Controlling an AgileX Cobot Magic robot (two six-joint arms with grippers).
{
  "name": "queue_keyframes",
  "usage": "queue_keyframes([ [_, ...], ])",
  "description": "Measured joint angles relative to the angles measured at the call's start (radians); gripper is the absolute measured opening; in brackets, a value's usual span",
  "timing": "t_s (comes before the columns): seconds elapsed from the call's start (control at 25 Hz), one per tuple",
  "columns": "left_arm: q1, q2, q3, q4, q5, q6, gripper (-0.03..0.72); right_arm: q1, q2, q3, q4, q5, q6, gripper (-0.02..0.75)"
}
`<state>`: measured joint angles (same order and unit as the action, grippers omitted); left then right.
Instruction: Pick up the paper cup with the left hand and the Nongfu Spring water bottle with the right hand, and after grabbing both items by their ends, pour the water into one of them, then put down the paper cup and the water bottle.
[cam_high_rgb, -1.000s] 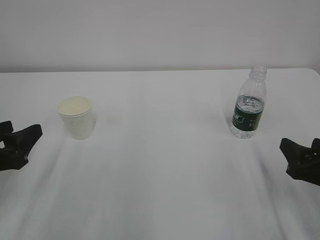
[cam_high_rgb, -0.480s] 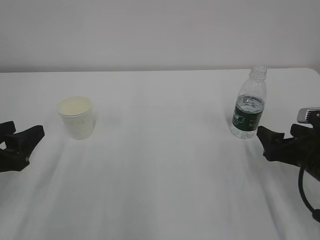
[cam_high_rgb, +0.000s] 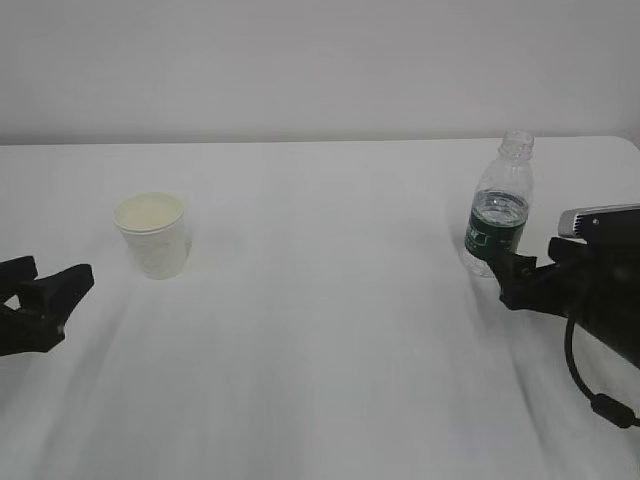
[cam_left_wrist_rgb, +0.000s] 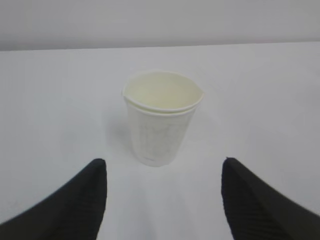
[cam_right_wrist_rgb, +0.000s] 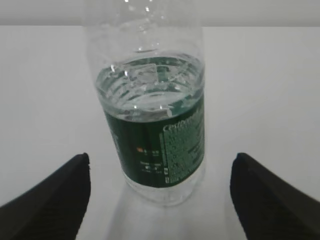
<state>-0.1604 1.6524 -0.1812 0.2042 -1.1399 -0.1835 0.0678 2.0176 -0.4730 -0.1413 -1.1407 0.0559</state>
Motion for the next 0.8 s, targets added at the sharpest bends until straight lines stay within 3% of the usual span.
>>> queue_keyframes([
  [0.8,0.000,0.088,-0.039,-0.015,-0.003,0.000,0.512,0.000,0.090,-0.159,-0.024,-0.001,0.005,0.668],
])
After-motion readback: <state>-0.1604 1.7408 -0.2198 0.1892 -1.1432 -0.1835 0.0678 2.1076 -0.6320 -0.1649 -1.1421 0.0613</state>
